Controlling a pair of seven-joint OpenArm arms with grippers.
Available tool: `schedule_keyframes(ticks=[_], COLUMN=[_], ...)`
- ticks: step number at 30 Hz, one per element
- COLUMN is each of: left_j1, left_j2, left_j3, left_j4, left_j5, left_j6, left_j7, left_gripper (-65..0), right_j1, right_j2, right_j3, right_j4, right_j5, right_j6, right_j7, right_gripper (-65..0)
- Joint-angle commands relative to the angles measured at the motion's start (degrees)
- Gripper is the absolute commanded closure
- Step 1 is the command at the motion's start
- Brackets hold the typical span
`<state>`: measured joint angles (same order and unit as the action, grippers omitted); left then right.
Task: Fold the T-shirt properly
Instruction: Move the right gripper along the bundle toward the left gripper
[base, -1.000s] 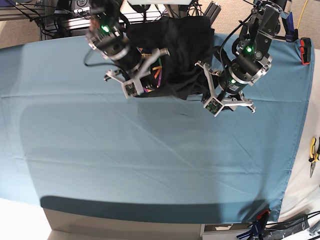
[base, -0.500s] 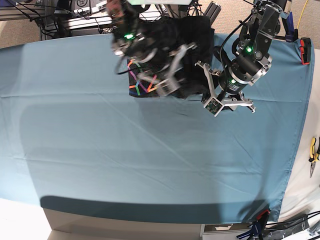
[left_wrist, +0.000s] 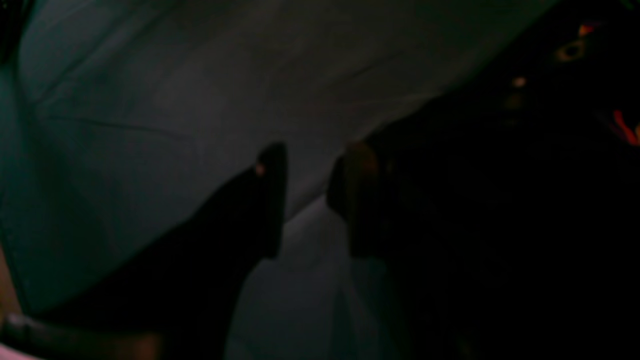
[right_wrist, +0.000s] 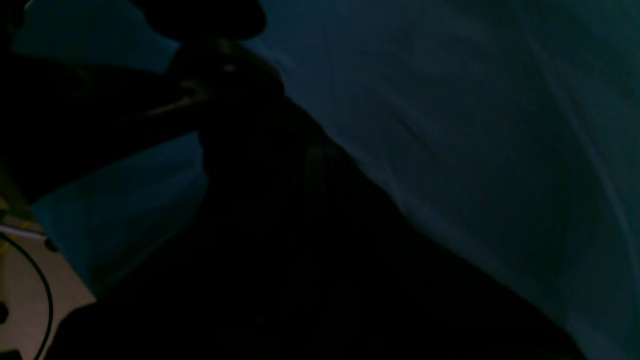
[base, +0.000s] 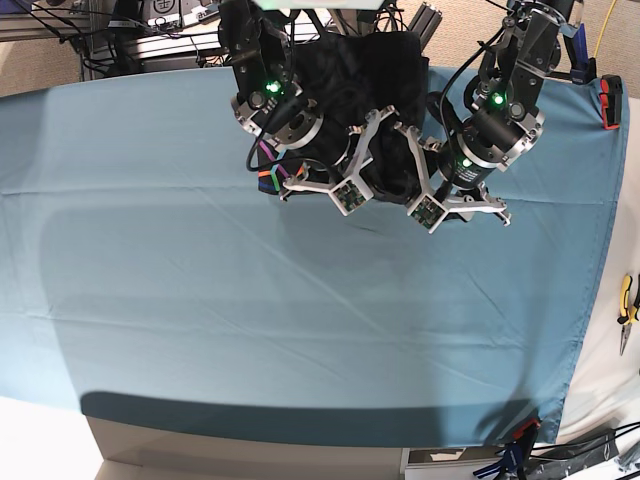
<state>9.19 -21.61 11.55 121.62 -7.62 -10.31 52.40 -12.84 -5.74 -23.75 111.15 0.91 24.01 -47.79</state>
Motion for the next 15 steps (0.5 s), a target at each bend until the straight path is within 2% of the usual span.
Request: schedule_keyframes(ticks=[1,3,5,7,10,12,15], left_j1=[-0.46,-0.46,-0.48,-0.63,-0.63,-0.57,-0.59], left_j2=[-0.33,-0.33,-0.31,-0.33,-0.66,-1.18,-1.44], left_j3=[-0.17,-0.17,-0.17,-0.17,-0.22,-0.22,-0.22], left_j4=[1.01,1.01,1.01,1.01,1.01,1.01,1.01], left_j5=[-0.13,-0.11,1.27,6.10,10.93,11.04,10.99], left_j6=[0.22,0.22,0.22,1.07,5.05,5.22,5.22], left_j7=[-1.36,-1.36,-1.38,-1.33,-1.36,-1.20,-0.98], left_gripper=[-21.3,-21.3,-21.3,-21.3,-21.3,-21.3,-21.3], right_j1=[0.63,0.63,0.81,1.31,1.95,2.36,2.36], right_j2=[-0.48,-0.46,-0.44,-0.42,-0.37,-0.24,-0.24], right_j3=[-0.15,-0.13,-0.11,0.85,4.90,8.59,15.37], right_j4=[0.85,0.85,0.90,0.92,0.92,0.98,1.03], right_j5=[-0.55,-2.95,-7.08,-10.12,-10.38,-8.59,2.10], right_j6=[0.20,0.17,0.15,-0.37,-2.80,-2.91,-2.82], right_j7=[1.42,1.44,1.49,0.85,-0.17,-1.11,-3.34], right_gripper=[0.0,-0.7,-13.8,-24.2,-26.0,-26.2,-34.3])
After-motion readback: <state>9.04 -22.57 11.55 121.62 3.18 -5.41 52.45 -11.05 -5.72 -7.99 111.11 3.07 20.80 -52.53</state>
